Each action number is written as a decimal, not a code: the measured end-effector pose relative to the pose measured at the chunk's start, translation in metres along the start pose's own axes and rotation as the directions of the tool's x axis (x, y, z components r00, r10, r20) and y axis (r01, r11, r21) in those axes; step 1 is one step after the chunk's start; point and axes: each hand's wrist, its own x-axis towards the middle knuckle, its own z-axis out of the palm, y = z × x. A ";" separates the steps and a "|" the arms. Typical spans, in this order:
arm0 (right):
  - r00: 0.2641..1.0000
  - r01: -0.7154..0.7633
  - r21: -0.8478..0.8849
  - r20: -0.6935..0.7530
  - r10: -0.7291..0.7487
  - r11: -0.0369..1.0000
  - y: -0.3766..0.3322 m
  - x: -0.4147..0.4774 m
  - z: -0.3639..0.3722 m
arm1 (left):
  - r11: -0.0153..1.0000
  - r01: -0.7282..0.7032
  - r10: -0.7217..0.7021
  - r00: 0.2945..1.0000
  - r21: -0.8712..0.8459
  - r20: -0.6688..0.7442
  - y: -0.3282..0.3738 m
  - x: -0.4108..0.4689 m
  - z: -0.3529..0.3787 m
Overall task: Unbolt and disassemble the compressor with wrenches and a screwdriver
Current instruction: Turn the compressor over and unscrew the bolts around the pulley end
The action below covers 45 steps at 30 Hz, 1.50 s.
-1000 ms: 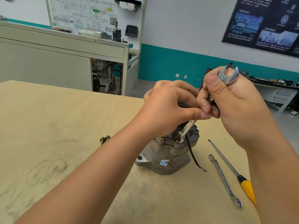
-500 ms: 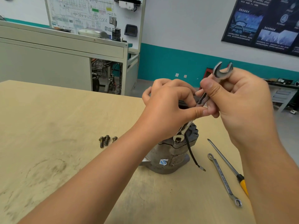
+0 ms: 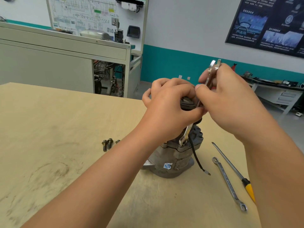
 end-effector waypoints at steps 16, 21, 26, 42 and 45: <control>0.963 0.099 0.118 0.237 -0.125 0.988 -0.004 0.012 -0.005 | 0.970 0.066 -0.022 0.982 -0.234 0.189 -0.011 0.008 -0.012; 0.953 0.192 0.231 0.190 -0.238 0.954 -0.003 0.002 -0.008 | 0.982 0.077 -0.044 0.981 -0.171 0.190 -0.010 0.007 -0.018; 0.966 0.183 0.353 0.109 -0.234 0.918 0.000 -0.008 -0.004 | 0.988 0.033 -0.007 0.984 -0.149 0.175 -0.005 0.005 -0.017; 0.975 0.065 0.553 0.144 -0.172 0.831 0.000 -0.014 -0.005 | 0.993 -0.103 0.118 0.931 -0.060 0.345 -0.003 0.003 -0.024; 0.971 0.096 0.530 0.134 -0.196 0.843 0.000 -0.015 0.000 | 0.991 -0.111 0.129 0.911 -0.069 0.393 -0.007 0.005 -0.028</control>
